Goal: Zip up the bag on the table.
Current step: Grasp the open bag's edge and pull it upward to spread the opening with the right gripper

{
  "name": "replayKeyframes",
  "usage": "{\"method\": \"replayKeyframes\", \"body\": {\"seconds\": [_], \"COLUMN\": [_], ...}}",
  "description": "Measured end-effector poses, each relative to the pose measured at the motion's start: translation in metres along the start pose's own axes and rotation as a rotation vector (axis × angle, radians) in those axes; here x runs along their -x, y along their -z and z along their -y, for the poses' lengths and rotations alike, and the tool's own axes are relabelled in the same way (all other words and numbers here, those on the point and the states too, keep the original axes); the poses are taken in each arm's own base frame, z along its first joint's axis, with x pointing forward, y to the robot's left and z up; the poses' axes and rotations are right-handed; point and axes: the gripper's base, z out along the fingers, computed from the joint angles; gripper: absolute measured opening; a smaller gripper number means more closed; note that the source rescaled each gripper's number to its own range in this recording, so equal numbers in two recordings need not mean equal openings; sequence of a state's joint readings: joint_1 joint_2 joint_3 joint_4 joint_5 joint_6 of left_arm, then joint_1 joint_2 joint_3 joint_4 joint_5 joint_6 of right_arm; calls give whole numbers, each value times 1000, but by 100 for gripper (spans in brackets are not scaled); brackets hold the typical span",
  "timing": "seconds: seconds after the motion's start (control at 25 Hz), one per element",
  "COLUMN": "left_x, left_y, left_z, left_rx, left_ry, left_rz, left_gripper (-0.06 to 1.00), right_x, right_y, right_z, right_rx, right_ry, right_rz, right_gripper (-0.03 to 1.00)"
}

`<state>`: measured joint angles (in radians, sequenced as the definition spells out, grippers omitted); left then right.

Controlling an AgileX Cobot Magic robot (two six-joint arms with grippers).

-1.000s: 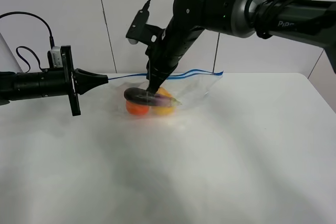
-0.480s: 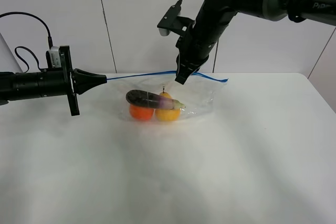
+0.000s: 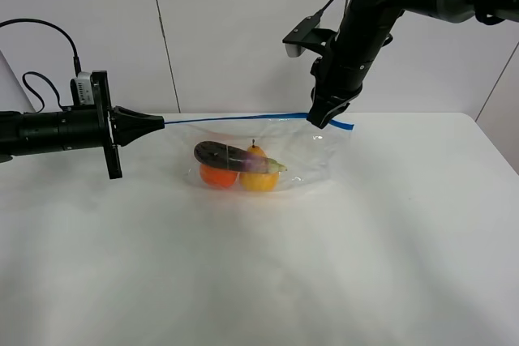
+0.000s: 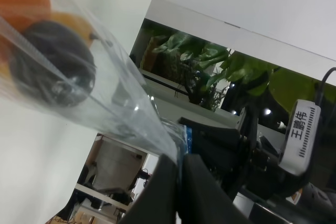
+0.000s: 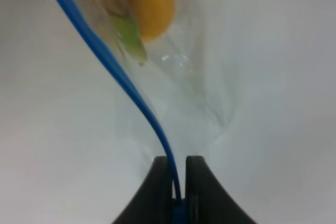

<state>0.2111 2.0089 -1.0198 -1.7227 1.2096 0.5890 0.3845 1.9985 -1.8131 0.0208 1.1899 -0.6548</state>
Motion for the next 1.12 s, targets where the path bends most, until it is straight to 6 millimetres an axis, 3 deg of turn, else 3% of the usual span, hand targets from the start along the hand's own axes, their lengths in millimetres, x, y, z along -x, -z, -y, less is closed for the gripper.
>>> {"method": "replayKeyframes", "body": {"seconds": [0.2, 0.64, 0.72, 0.76, 0.8, 0.88, 0.92, 1.0, 1.12], "left_x": [8, 8, 10, 11, 12, 13, 13, 13, 12], "left_y": [12, 13, 15, 17, 17, 18, 18, 18, 18], "left_z": [0, 0, 0, 0, 0, 0, 0, 0, -2], "left_rx": [-11, -16, -13, -14, -12, -12, -12, -12, 12], "left_ry": [7, -1, -3, -1, -3, -2, -4, -13, -33], "left_rz": [34, 29, 45, 56, 62, 70, 70, 70, 57], "left_gripper": [0, 0, 0, 0, 0, 0, 0, 0, 0], "right_x": [-10, -16, -17, -19, -20, -20, -19, -18, -15], "right_y": [4, 18, 19, 20, 22, 26, 28, 40, 73], "right_z": [12, 19, 20, 22, 23, 24, 24, 23, 23], "right_rx": [-25, -28, -35, -40, -44, -50, -56, -78, -131], "right_ry": [-25, -77, -80, -84, -89, -93, -97, -106, -150], "right_rz": [-14, 39, 34, 32, 34, 46, 65, 108, 195], "right_gripper": [0, 2, 13, 24, 37, 72, 82, 94, 99]}}
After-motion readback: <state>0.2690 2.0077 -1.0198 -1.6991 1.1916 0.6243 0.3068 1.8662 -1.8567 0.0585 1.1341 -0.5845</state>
